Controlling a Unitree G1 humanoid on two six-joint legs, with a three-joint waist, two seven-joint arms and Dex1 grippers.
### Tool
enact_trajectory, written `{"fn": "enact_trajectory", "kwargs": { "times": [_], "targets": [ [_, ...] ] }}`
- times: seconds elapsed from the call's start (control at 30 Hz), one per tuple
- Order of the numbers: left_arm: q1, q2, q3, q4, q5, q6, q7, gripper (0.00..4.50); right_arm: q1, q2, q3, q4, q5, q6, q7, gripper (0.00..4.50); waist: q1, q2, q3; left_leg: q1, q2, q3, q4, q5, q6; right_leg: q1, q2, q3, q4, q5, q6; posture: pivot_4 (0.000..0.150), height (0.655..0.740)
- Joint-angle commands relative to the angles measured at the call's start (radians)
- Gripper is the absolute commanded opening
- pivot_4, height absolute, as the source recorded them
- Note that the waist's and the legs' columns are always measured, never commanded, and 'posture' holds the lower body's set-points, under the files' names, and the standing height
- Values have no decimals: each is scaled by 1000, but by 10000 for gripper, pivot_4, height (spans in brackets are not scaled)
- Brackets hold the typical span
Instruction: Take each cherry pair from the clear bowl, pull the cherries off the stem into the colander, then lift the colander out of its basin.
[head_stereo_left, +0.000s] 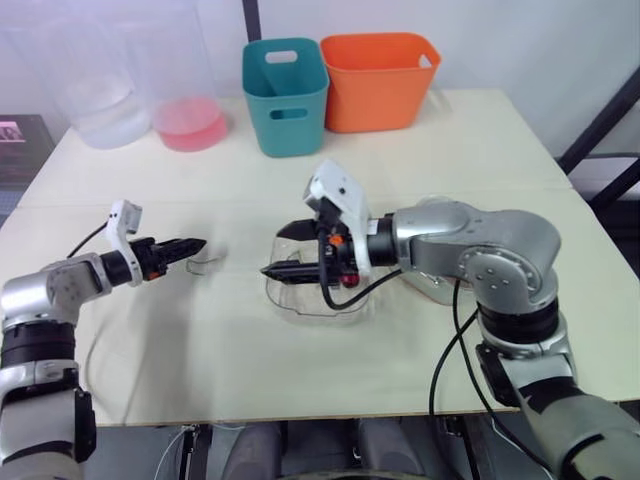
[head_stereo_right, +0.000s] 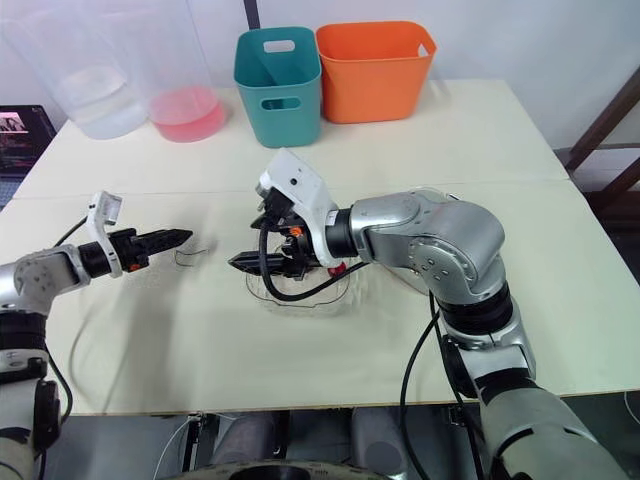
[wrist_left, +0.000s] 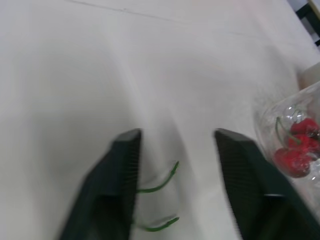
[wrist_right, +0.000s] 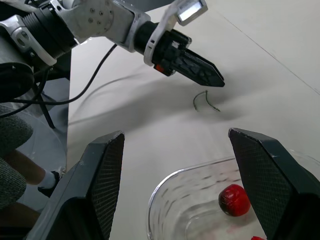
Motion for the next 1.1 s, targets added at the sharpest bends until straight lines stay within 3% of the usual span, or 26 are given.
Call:
{"fn": "enact_trajectory", "kwargs": {
  "times": [0.03,0.3,0.47,0.57,0.77,1.1],
  "targets": [
    [-21,55,43,-21,-9,-11,-27,44424,-4,-4,-11,-10,-4,-16,-1,36212,-1,0,0,0,0,0,0,0,0,0,0,0,0,0,0,1500,7400],
    [3,211,27,-81,45,-157,-144,44424,-12,-112,-46,33,-34,-35,37,36212,3,0,0,0,0,1,-1,0,0,0,0,0,-1,0,0,1500,7400],
    [-29,255,26,-299,-17,-131,-203,44424,-24,-246,-18,79,-83,-31,77,36212,10,0,0,-1,0,1,-1,0,0,1,-1,0,-4,0,0,1500,7400],
    [-52,276,-8,-461,-50,-112,-238,44424,-41,-299,77,89,-124,-20,108,36212,5,0,0,-1,-1,2,-1,0,1,2,-1,0,-5,0,0,1500,7400],
    [-51,301,-72,-655,-87,-93,-289,44424,-91,-297,282,100,-256,-122,166,36212,-23,1,1,0,2,4,-3,-1,1,0,2,1,-4,0,0,1500,7400],
    [88,399,-125,-784,-1,-180,-336,44424,-175,-235,480,210,-458,-243,248,36212,-19,1,1,0,2,4,-1,-1,1,0,2,2,-4,0,0,1500,7400]
  ]
}}
